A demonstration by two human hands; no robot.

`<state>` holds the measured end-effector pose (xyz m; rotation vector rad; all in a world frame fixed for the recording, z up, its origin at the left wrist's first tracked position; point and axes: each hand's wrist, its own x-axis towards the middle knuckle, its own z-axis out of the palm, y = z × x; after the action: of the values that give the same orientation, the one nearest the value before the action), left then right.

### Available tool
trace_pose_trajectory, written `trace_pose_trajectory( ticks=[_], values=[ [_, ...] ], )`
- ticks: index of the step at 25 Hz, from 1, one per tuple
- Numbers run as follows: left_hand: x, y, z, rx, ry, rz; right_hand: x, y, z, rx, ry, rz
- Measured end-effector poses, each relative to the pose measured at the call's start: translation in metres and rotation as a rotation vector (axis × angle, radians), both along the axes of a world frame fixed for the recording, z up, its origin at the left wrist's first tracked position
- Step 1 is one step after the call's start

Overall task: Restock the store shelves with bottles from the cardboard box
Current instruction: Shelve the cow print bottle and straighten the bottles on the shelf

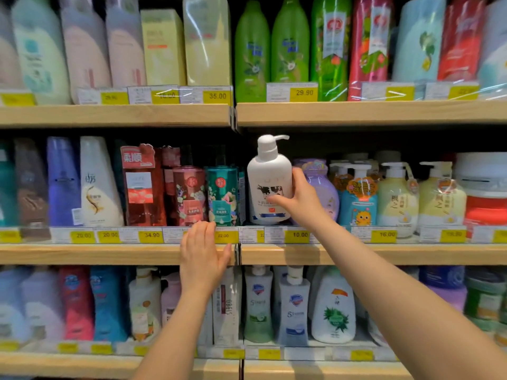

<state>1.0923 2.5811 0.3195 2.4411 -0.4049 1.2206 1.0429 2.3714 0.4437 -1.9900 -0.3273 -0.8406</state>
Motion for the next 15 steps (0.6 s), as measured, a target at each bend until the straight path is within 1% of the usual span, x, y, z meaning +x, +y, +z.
trace_pose_trajectory(
  ticks=[5, 10, 13, 15],
  values=[
    [0.003, -0.001, 0.0, -0.004, -0.016, 0.002, 0.026, 0.006, -0.019, 0.035, 0.129, -0.025],
    [0.002, -0.001, 0.0, -0.004, -0.024, 0.002, 0.031, 0.009, -0.023, -0.008, 0.19, -0.056],
    [0.0, -0.002, 0.001, 0.0, -0.016, 0.006, 0.032, 0.008, -0.022, -0.035, 0.248, -0.115],
    [-0.001, -0.002, 0.001, 0.003, -0.003, 0.004, 0.033, 0.009, -0.024, -0.067, 0.248, -0.165]
  ],
)
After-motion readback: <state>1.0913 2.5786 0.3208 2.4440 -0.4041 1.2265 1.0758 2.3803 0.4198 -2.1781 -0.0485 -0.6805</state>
